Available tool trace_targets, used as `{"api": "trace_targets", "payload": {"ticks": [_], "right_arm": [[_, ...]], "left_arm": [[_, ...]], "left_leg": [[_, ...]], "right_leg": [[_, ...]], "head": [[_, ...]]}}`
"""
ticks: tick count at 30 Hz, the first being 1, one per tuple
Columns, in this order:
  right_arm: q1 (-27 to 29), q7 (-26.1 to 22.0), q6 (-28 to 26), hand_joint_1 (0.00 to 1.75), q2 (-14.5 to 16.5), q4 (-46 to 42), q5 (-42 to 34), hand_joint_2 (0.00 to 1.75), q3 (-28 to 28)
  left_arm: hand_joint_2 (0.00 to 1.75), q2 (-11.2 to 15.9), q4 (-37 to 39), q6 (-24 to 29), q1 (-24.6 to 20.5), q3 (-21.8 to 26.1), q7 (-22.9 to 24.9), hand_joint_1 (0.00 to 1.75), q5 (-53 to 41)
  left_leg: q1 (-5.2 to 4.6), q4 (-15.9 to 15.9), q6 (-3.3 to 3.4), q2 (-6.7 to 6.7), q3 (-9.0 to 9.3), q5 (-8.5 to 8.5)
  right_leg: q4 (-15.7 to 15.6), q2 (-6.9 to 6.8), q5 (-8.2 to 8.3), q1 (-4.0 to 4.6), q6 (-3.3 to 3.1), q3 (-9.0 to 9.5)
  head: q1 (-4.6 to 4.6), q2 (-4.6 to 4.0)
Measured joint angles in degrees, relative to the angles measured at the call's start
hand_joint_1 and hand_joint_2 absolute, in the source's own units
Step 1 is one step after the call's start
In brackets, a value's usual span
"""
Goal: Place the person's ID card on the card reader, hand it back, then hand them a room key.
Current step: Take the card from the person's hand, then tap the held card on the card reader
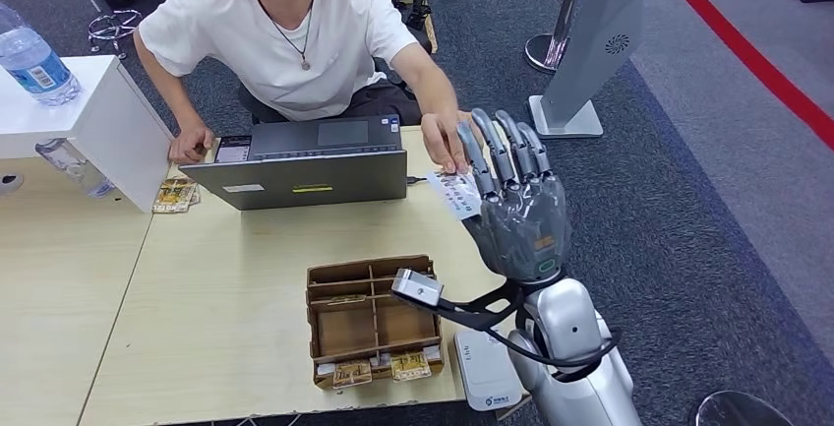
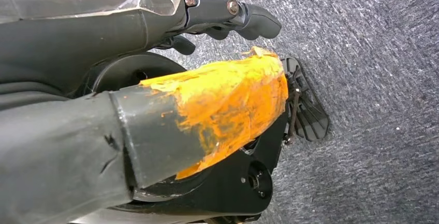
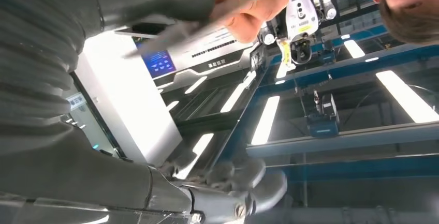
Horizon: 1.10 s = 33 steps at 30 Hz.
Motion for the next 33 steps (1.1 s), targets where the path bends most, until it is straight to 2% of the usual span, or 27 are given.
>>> {"api": "trace_targets", "payload": {"ticks": [13,24,27,33], "right_arm": [[0.37,4.37,0.00,1.75,-3.72,-0.43,0.01,1.75,3.40],[2.47,4.83,0.00,1.75,-5.21,-1.50,-0.76,1.75,4.47],[3.95,0.24,-0.02,1.75,-5.18,-1.63,-3.77,1.75,3.94],[8.28,-16.50,0.00,1.75,-2.42,-0.51,-13.41,1.75,-2.42]], "left_arm": [[0.00,0.00,0.00,-0.45,0.02,-0.35,0.56,0.00,-0.77],[0.00,0.00,0.00,-0.63,0.03,-0.35,0.50,0.00,-0.81],[0.00,0.00,0.00,-1.03,0.04,-0.35,0.50,0.00,-1.13],[0.00,-0.20,0.00,-2.06,0.17,-0.38,0.38,0.00,-1.88]], "left_leg": [[0.00,0.00,0.00,0.00,0.00,0.00],[0.00,0.00,0.00,0.00,0.00,0.00],[0.00,0.00,0.00,-0.01,-0.01,0.00],[0.00,0.00,0.00,-0.02,-0.05,-0.01]], "right_leg": [[0.00,-0.01,0.00,0.00,0.00,-0.01],[0.00,0.00,0.00,0.00,0.00,-0.02],[0.00,-0.01,0.00,0.00,0.00,-0.02],[0.00,-0.04,-0.01,0.00,0.01,-0.03]], "head": [[-0.01,0.00],[-0.01,0.00],[-0.01,0.00],[0.00,0.00]]}}
